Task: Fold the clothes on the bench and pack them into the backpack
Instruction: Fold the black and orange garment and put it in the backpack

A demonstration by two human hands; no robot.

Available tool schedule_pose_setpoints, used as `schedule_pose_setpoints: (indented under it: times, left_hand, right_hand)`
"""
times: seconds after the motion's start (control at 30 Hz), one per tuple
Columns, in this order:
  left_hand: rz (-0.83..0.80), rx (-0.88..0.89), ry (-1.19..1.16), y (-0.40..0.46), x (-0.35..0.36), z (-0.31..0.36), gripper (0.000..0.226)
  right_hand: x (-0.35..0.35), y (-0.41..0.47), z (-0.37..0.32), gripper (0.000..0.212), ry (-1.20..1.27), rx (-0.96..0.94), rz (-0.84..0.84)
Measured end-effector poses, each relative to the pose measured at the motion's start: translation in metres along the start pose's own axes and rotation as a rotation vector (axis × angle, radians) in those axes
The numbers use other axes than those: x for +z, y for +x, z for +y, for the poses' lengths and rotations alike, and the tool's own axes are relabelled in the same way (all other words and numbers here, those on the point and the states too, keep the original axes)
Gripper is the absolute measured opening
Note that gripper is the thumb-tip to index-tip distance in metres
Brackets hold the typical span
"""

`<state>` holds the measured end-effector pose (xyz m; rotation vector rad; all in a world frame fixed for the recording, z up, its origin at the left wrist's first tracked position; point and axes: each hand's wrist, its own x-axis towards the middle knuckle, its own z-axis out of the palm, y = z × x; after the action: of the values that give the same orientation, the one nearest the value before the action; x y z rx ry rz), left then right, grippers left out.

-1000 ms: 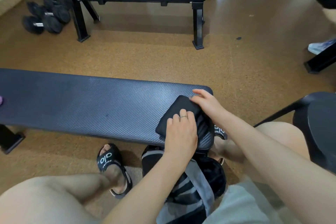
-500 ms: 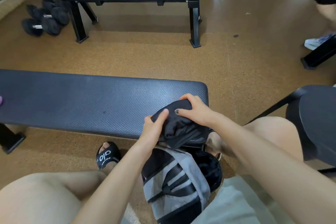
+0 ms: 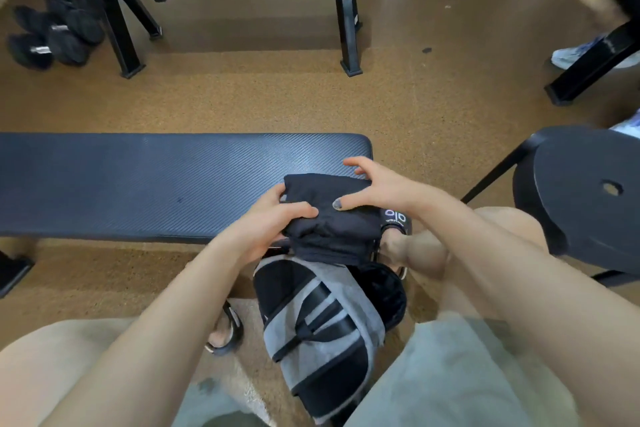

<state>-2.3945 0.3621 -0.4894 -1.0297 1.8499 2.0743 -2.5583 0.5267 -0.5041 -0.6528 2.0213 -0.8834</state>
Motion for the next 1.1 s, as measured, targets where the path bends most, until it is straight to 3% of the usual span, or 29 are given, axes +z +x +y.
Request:
schedule_pose_setpoints:
  times: [0.07, 0.17, 0.2, 0.27, 0.37, 0.5, 0.57, 0.63, 0.7, 0.8, 0.9, 0.97, 1.03, 1.1]
  left_hand:
    - [-0.148, 0.056, 0.121, -0.006, 0.002, 0.017, 0.048]
    - [-0.365, 0.088, 0.319, -0.008, 0.007, 0.036, 0.048]
    - [-0.377, 0.097, 0.360, -0.007, 0.010, 0.039, 0.047]
    - [-0.343, 0.140, 0.428, -0.006, 0.019, 0.038, 0.041]
    - [-0.282, 0.217, 0.630, -0.008, 0.027, 0.014, 0.027]
    - [-0.291, 0.192, 1.098, -0.010, 0.019, -0.049, 0.046]
    - [-0.353, 0.316, 1.348, -0.010, 0.018, -0.082, 0.060]
    - [-0.398, 0.510, 1.568, -0.005, 0.023, -0.107, 0.079]
    - [-0.358, 0.565, 1.699, 0.001, 0.034, -0.114, 0.086]
    - [-0.295, 0.447, 1.787, 0.004, 0.047, -0.106, 0.071]
    - [-0.399, 0.235, 1.829, -0.006, 0.043, -0.098, 0.048]
    - [-0.469, 0.183, 1.895, -0.018, 0.030, -0.103, 0.038]
    - [-0.480, 0.270, 1.943, -0.031, 0.010, -0.114, 0.036]
    - [-0.453, 0.484, 1.989, -0.042, -0.013, -0.129, 0.037]
  right_hand:
    - [-0.017, -0.014, -0.008, 0.092, -0.009, -0.034, -0.149]
    - [-0.015, -0.034, -0.003, 0.061, 0.238, -0.023, -0.507]
    - [-0.009, -0.039, 0.004, 0.055, 0.306, -0.004, -0.545]
    - [0.000, -0.047, 0.023, 0.053, 0.372, 0.058, -0.441]
    - [0.003, -0.057, 0.043, 0.052, 0.372, 0.083, -0.141]
    - [-0.006, -0.073, 0.060, 0.045, 0.499, 0.111, 0.220]
    - [-0.003, -0.080, 0.069, 0.048, 0.610, 0.128, 0.325]
    - [0.009, -0.083, 0.076, 0.050, 0.642, 0.168, 0.407]
    - [0.026, -0.085, 0.081, 0.051, 0.726, 0.184, 0.446]
    - [0.051, -0.086, 0.082, 0.051, 0.896, 0.182, 0.521]
    - [0.074, -0.083, 0.078, 0.053, 1.027, 0.190, 0.614]
    - [0.091, -0.080, 0.073, 0.058, 1.061, 0.198, 0.666]
    - [0.107, -0.078, 0.065, 0.060, 1.047, 0.192, 0.717]
    - [0.126, -0.080, 0.054, 0.057, 0.966, 0.154, 0.737]
